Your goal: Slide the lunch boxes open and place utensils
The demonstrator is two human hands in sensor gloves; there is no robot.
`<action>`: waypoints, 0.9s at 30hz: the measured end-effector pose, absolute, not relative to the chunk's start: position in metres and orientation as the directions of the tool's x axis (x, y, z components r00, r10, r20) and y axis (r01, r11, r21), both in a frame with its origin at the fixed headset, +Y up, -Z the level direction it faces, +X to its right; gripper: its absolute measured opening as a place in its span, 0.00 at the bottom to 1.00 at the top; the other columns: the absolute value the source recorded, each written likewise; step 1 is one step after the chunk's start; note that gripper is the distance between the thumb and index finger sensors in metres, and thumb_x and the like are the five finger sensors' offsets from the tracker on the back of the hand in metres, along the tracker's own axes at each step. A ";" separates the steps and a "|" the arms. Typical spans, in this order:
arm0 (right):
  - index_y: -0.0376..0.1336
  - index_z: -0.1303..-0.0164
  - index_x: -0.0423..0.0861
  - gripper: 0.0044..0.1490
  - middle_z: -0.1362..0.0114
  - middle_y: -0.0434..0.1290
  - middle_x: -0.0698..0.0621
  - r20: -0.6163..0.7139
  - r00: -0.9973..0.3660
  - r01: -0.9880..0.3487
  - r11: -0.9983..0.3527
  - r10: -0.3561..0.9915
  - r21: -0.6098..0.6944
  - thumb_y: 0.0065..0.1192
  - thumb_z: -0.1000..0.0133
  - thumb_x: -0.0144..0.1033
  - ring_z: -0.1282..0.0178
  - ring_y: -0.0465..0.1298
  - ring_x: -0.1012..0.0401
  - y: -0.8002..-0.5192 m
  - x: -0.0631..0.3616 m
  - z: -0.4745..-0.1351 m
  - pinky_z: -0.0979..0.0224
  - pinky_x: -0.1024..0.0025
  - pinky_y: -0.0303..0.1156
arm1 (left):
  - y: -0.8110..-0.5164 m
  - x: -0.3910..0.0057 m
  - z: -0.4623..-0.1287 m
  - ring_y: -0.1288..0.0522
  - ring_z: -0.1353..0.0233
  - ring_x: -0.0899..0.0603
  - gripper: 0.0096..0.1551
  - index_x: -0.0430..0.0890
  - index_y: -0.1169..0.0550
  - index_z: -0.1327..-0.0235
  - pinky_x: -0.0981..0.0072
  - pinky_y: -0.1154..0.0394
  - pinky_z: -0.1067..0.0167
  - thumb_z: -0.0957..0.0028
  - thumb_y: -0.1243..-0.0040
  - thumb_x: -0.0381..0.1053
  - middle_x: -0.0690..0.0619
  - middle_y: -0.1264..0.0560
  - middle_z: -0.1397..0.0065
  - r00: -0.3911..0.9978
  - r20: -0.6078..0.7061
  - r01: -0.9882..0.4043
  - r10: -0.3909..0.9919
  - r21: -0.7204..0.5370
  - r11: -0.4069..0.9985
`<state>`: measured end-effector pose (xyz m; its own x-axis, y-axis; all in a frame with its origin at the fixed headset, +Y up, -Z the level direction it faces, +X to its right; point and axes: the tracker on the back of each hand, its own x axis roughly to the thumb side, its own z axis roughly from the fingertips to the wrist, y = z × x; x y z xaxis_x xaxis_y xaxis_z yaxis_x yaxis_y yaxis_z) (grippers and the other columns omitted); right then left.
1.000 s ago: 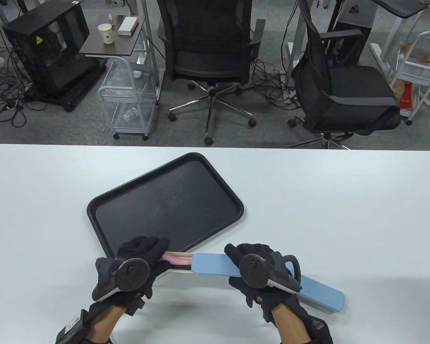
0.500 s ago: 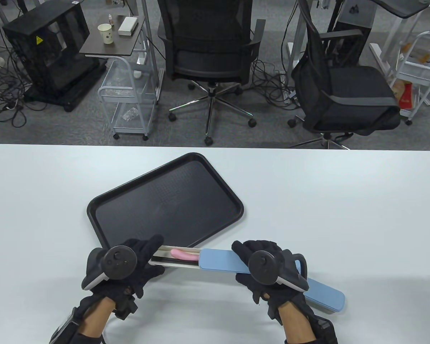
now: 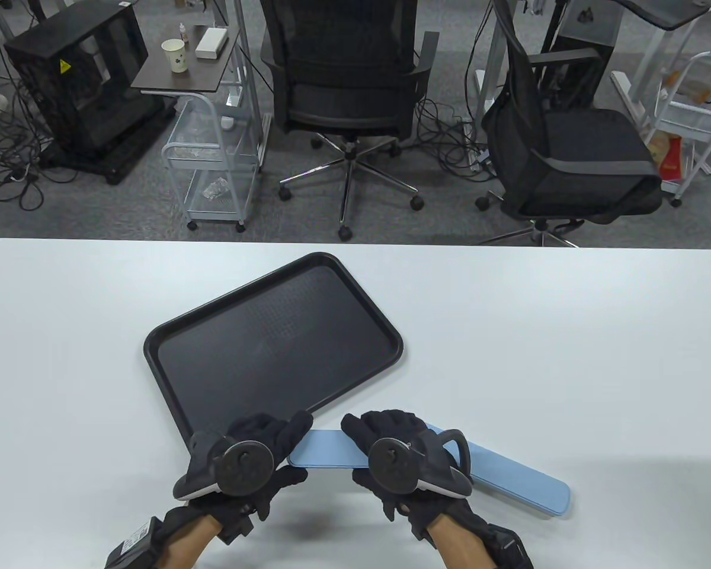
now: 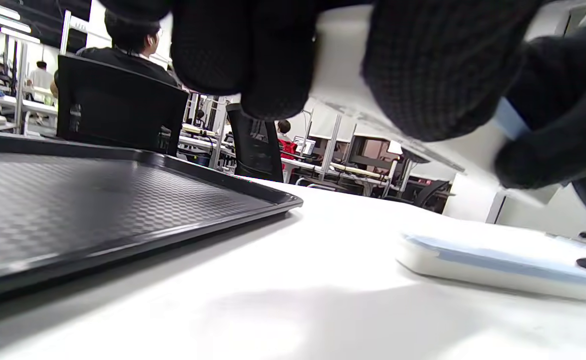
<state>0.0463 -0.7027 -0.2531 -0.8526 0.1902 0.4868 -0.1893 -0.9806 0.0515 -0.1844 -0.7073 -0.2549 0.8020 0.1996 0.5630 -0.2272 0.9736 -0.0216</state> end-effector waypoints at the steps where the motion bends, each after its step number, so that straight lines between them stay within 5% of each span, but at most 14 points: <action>1: 0.50 0.21 0.59 0.49 0.20 0.57 0.47 0.485 -0.850 -0.202 -0.977 0.207 0.062 0.72 0.50 0.51 0.20 0.62 0.45 -0.703 0.047 -0.253 0.20 0.40 0.56 | -0.707 -0.185 -0.255 0.30 0.33 0.39 0.49 0.50 0.38 0.24 0.42 0.41 0.35 0.57 0.31 0.62 0.47 0.25 0.33 0.796 0.565 -0.246 0.217 -0.024 0.969; 11: 0.48 0.20 0.58 0.50 0.19 0.55 0.46 0.435 -0.880 -0.196 -0.980 0.192 0.036 0.72 0.49 0.49 0.19 0.60 0.44 -0.696 0.061 -0.260 0.20 0.39 0.55 | -0.701 -0.194 -0.258 0.32 0.29 0.39 0.47 0.52 0.39 0.24 0.43 0.41 0.34 0.55 0.33 0.62 0.48 0.28 0.28 0.817 0.522 -0.302 0.245 0.026 0.953; 18: 0.44 0.19 0.57 0.52 0.17 0.51 0.46 0.222 -0.956 -0.183 -0.982 0.190 0.054 0.71 0.47 0.43 0.17 0.56 0.43 -0.681 0.120 -0.290 0.19 0.37 0.50 | -0.705 -0.241 -0.278 0.42 0.21 0.37 0.46 0.53 0.36 0.24 0.39 0.50 0.27 0.55 0.34 0.65 0.50 0.35 0.20 0.840 0.375 -0.436 0.391 0.039 0.899; 27: 0.42 0.20 0.57 0.53 0.17 0.50 0.46 -0.035 -0.999 -0.030 -0.981 0.024 0.194 0.72 0.47 0.39 0.17 0.57 0.42 -0.716 0.204 -0.325 0.19 0.41 0.51 | -0.708 -0.260 -0.287 0.46 0.20 0.36 0.46 0.53 0.37 0.24 0.38 0.55 0.26 0.55 0.35 0.66 0.50 0.38 0.18 0.826 0.313 -0.498 0.469 0.014 0.867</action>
